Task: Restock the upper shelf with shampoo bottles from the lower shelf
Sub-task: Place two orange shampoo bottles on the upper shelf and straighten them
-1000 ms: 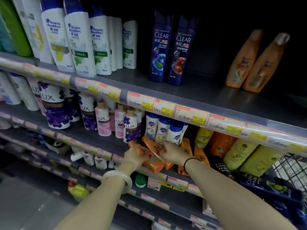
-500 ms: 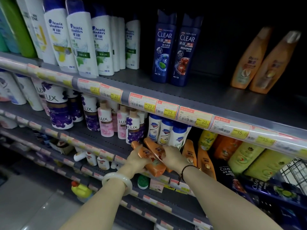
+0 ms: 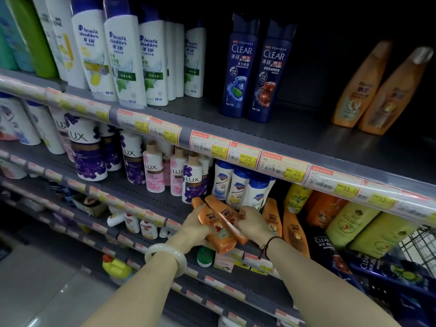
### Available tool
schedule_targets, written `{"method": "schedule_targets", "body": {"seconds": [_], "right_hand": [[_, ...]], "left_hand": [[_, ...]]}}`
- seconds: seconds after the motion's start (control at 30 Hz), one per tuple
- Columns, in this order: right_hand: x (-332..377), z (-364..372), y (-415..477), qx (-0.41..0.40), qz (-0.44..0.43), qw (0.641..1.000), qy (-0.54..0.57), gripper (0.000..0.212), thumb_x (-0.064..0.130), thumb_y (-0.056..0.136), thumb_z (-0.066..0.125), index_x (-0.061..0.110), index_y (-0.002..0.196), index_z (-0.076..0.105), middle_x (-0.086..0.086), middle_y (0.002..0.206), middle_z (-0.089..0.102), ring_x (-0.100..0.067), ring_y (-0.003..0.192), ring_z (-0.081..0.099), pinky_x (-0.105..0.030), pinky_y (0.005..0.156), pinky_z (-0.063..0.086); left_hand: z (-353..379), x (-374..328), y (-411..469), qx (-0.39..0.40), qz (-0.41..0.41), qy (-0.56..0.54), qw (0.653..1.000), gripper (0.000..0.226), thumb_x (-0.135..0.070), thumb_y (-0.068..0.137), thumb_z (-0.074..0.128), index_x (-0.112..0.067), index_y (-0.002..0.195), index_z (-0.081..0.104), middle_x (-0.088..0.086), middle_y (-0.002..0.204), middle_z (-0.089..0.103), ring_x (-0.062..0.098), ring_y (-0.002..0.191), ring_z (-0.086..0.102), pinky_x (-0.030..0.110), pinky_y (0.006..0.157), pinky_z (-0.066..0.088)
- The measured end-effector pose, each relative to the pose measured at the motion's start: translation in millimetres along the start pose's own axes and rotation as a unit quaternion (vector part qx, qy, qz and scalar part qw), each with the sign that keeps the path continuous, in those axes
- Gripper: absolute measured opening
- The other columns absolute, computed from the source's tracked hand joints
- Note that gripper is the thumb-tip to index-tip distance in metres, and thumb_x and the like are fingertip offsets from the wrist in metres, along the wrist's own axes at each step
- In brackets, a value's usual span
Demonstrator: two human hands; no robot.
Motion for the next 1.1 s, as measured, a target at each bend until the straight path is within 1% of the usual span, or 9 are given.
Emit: {"method": "schedule_targets", "body": {"seconds": [0.2, 0.33, 0.43, 0.53, 0.63, 0.7, 0.87, 0.97, 1.1], "right_hand": [[2.2, 6.0, 3.8, 0.002, 0.003, 0.997, -0.074, 0.029, 0.013, 0.088, 0.048, -0.001, 0.11, 0.062, -0.021, 0.118, 0.063, -0.036, 0.114, 0.055, -0.035, 0.096, 0.045], [0.1, 2.4, 8.7, 0.007, 0.023, 0.999, -0.037, 0.036, 0.01, 0.085, 0.055, 0.004, 0.12, 0.06, -0.014, 0.126, 0.06, -0.03, 0.116, 0.055, -0.033, 0.096, 0.046], [-2.8, 0.4, 9.1, 0.01, 0.049, 0.999, 0.008, 0.044, 0.007, 0.083, 0.058, 0.005, 0.128, 0.055, -0.013, 0.13, 0.058, -0.027, 0.12, 0.055, -0.031, 0.098, 0.044], [-1.2, 1.7, 7.0, 0.013, 0.059, 0.998, 0.02, 0.049, 0.015, 0.081, 0.061, 0.009, 0.129, 0.055, -0.012, 0.13, 0.06, -0.028, 0.12, 0.055, -0.031, 0.099, 0.044], [-2.8, 8.1, 11.3, 0.025, 0.057, 0.997, 0.036, 0.056, 0.023, 0.075, 0.064, 0.013, 0.13, 0.057, -0.011, 0.129, 0.061, -0.029, 0.118, 0.056, -0.037, 0.103, 0.045], [-3.2, 11.2, 12.5, 0.029, 0.048, 0.997, 0.049, 0.053, 0.022, 0.077, 0.065, 0.011, 0.128, 0.058, -0.012, 0.128, 0.062, -0.028, 0.115, 0.058, -0.039, 0.102, 0.046], [4.9, 7.3, 1.0, 0.028, 0.045, 0.996, 0.066, 0.046, 0.01, 0.083, 0.061, 0.004, 0.129, 0.054, -0.013, 0.128, 0.059, -0.027, 0.114, 0.057, -0.029, 0.093, 0.043], [4.1, 9.8, -0.2, 0.021, 0.045, 0.996, 0.074, 0.052, 0.013, 0.08, 0.068, 0.006, 0.129, 0.052, -0.012, 0.128, 0.058, -0.026, 0.115, 0.056, -0.028, 0.093, 0.041], [4.1, 11.2, -2.1, 0.016, 0.059, 0.993, 0.098, 0.055, 0.01, 0.08, 0.066, 0.005, 0.132, 0.05, -0.013, 0.129, 0.058, -0.027, 0.117, 0.055, -0.029, 0.094, 0.042]], "left_hand": [[-3.3, 2.5, 1.7, 0.001, -0.004, -0.009, 1.0, 0.077, 0.012, 0.081, 0.059, -0.025, 0.143, 0.033, 0.017, 0.128, 0.053, 0.039, 0.122, 0.05, 0.061, 0.095, 0.046], [-4.2, 4.2, 3.6, 0.005, -0.005, -0.01, 1.0, 0.076, 0.012, 0.081, 0.059, -0.026, 0.141, 0.033, 0.011, 0.119, 0.053, 0.039, 0.123, 0.05, 0.06, 0.095, 0.047], [-4.5, 5.2, 5.1, 0.001, 0.001, 0.001, 1.0, 0.079, 0.01, 0.079, 0.063, -0.027, 0.142, 0.033, 0.012, 0.127, 0.053, 0.037, 0.123, 0.05, 0.06, 0.095, 0.047], [-4.8, 5.5, 5.6, -0.004, -0.002, -0.003, 1.0, 0.084, 0.011, 0.079, 0.062, -0.03, 0.144, 0.029, 0.016, 0.134, 0.049, 0.038, 0.124, 0.049, 0.061, 0.094, 0.047], [-7.2, 7.9, 7.0, 0.004, 0.011, 0.007, 1.0, 0.089, 0.012, 0.077, 0.063, -0.032, 0.145, 0.027, 0.015, 0.135, 0.048, 0.037, 0.126, 0.047, 0.061, 0.096, 0.045], [-8.9, 8.8, 7.5, 0.008, 0.014, 0.015, 1.0, 0.089, 0.012, 0.077, 0.064, -0.033, 0.145, 0.027, 0.015, 0.134, 0.048, 0.037, 0.126, 0.047, 0.061, 0.097, 0.045], [-8.4, 11.3, 7.7, 0.011, 0.017, 0.019, 1.0, 0.088, 0.011, 0.077, 0.064, -0.033, 0.144, 0.028, 0.013, 0.129, 0.05, 0.036, 0.123, 0.049, 0.06, 0.097, 0.045], [-6.4, 14.0, 6.2, -0.007, 0.024, 0.006, 1.0, 0.085, 0.01, 0.078, 0.064, -0.032, 0.144, 0.03, 0.014, 0.129, 0.05, 0.035, 0.122, 0.05, 0.059, 0.097, 0.046], [-6.2, 15.4, 3.4, -0.009, 0.036, 0.014, 0.999, 0.083, 0.011, 0.079, 0.062, -0.034, 0.142, 0.032, 0.009, 0.121, 0.053, 0.031, 0.118, 0.052, 0.056, 0.096, 0.048]]}}
Point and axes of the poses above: each hand's wrist, its own y-axis towards the middle knuckle, its own z-axis out of the palm, x = y × z, the point moved 1 cm from there along y, towards the middle knuckle
